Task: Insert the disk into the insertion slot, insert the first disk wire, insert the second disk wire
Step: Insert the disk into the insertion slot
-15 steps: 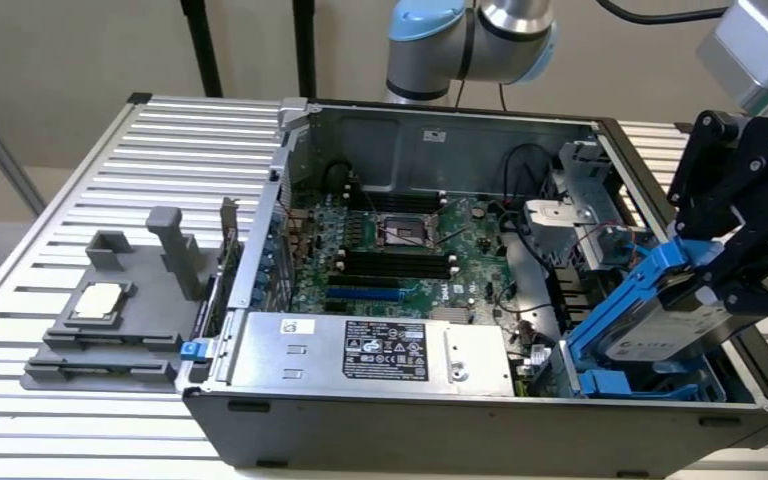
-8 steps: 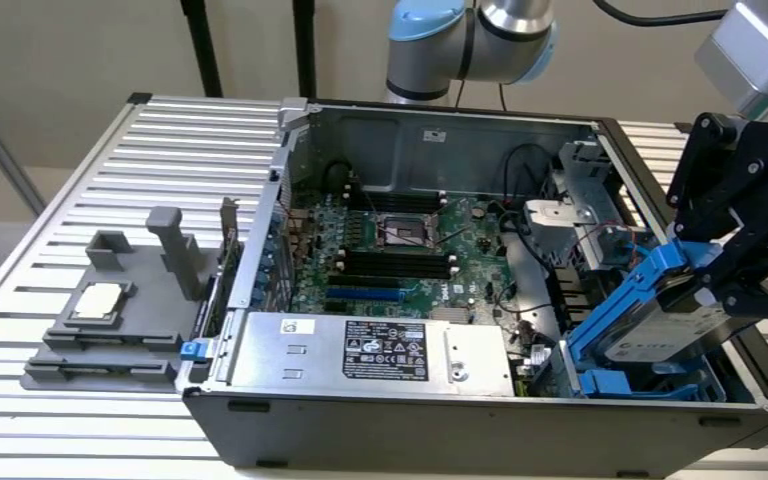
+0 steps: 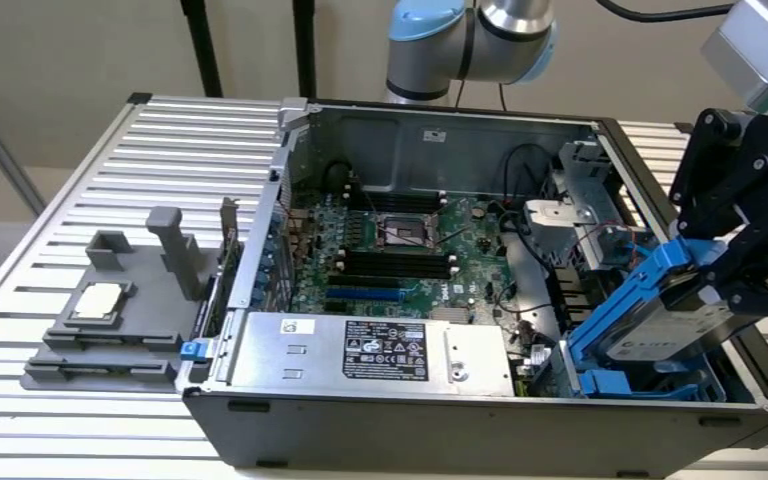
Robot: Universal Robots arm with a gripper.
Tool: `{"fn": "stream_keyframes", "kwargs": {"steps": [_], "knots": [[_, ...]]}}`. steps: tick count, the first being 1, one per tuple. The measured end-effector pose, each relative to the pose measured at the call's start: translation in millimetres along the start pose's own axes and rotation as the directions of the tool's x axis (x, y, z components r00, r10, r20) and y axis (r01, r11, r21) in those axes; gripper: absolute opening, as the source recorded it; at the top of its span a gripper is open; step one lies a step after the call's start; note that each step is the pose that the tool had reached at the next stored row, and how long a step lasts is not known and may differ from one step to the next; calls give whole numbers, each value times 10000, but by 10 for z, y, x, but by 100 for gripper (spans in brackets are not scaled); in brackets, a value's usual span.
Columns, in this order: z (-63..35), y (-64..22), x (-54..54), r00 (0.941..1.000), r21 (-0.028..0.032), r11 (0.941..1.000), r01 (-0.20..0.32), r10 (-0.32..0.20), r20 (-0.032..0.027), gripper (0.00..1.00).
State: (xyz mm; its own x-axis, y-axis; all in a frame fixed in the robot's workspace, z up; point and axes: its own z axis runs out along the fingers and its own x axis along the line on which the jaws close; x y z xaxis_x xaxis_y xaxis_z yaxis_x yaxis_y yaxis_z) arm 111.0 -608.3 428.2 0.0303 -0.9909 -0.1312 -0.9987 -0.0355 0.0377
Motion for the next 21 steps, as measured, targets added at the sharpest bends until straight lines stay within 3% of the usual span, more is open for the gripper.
{"fn": "stream_keyframes", "kwargs": {"steps": [3,7,12,21], "knots": [[-5,-1,1,10000,12,10000,21,-21,-19,33],[-5,0,2,9999,63,10000,43,-42,-115,33],[4,7,3,9999,204,9998,67,-64,-126,33],[40,34,6,9999,220,9997,71,-68,-128,33]]}}
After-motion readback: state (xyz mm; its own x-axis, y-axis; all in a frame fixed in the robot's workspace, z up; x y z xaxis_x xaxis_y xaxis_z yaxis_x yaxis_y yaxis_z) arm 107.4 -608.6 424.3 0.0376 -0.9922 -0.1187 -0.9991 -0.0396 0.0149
